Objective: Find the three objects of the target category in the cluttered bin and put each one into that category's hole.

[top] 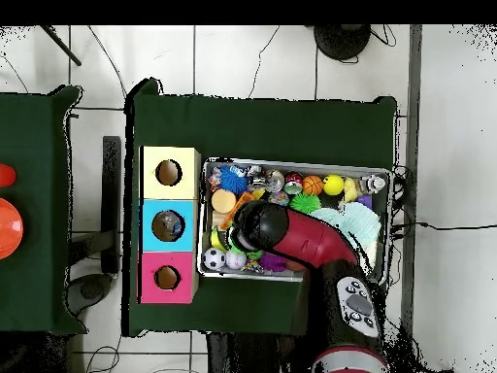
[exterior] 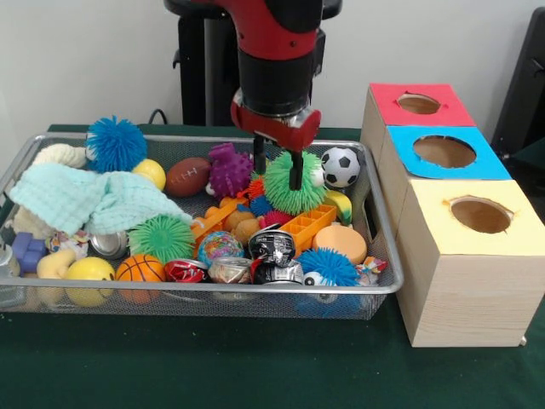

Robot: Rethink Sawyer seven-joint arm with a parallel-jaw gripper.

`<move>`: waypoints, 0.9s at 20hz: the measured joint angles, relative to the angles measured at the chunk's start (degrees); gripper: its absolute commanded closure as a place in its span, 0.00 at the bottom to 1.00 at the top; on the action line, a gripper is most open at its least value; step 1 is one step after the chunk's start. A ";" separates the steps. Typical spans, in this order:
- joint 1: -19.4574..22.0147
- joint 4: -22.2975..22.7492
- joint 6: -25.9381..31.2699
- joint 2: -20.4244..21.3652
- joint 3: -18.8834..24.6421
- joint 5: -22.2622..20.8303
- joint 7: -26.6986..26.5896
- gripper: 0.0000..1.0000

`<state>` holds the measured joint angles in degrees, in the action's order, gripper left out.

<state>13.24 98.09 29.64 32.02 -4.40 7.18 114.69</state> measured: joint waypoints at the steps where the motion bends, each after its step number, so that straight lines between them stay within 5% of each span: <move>1: -0.10 0.01 -0.64 -0.38 -0.07 0.06 0.02 0.00; 9: -2.12 0.13 -3.97 -4.74 -1.47 0.12 0.04 0.00; 18: -1.44 2.60 -4.01 -4.64 -1.51 0.59 0.04 0.00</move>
<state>11.80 100.69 25.63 27.38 -5.90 7.77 114.73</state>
